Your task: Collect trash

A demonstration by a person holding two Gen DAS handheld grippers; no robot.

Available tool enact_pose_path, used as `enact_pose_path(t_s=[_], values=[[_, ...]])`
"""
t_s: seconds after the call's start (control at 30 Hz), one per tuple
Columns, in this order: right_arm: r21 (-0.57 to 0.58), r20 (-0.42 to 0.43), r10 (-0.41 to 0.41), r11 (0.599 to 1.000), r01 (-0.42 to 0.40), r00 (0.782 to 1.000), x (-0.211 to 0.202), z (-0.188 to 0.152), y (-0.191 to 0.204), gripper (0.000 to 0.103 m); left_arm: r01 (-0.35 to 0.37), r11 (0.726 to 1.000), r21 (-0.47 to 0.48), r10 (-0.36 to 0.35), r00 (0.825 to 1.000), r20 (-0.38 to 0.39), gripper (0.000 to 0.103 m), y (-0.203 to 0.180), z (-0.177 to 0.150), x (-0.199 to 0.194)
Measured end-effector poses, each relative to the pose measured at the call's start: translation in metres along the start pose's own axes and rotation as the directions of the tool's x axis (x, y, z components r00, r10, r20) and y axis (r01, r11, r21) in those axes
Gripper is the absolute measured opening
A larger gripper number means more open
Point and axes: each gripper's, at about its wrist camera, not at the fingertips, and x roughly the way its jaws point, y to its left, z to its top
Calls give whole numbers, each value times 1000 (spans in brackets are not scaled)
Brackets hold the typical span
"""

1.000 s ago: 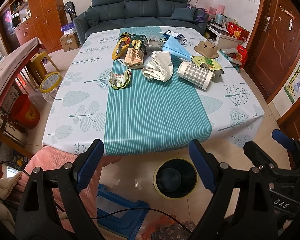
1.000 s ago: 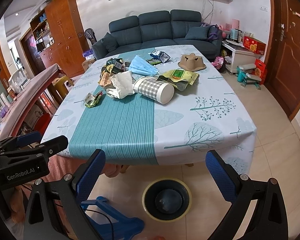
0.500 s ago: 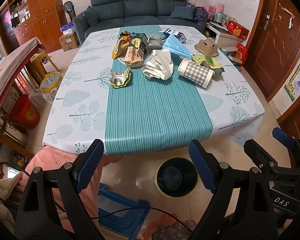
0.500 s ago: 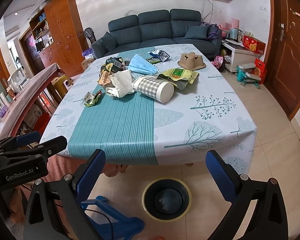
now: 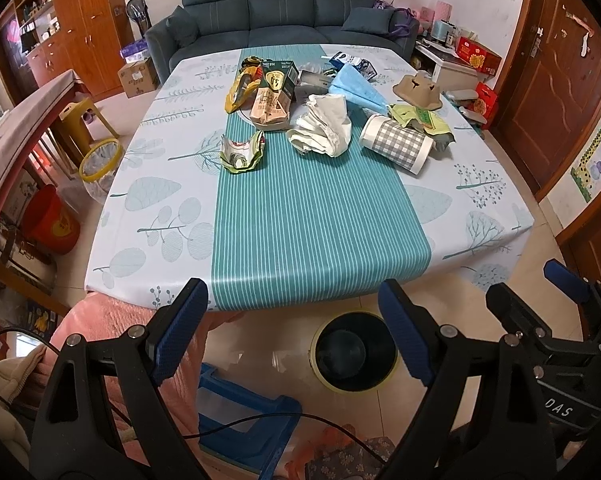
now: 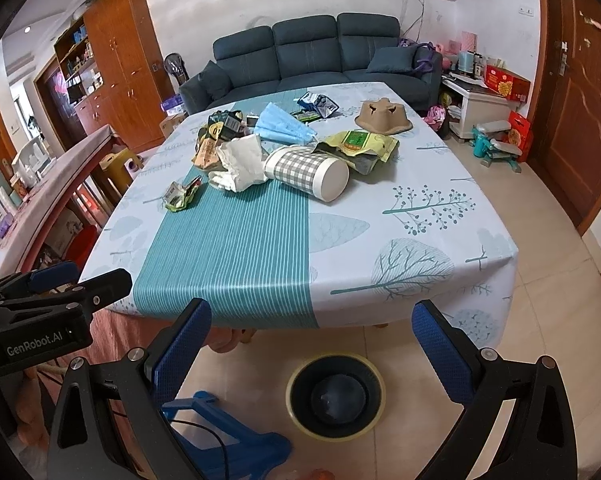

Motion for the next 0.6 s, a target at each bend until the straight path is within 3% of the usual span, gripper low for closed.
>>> enact_pose_path(t_s=[0.3, 0.47, 0.6], values=[[31, 58, -61, 998, 60, 996, -8, 13, 10, 102, 30, 998, 57, -29, 1000, -10, 85, 10, 31, 8], [0, 98, -103, 995, 104, 990, -6, 27, 30, 102, 8, 993, 122, -14, 999, 42, 84, 20, 61, 13], [0, 122, -91, 996, 92, 988, 0, 40, 44, 102, 4, 992, 128, -16, 996, 92, 84, 38, 92, 14]])
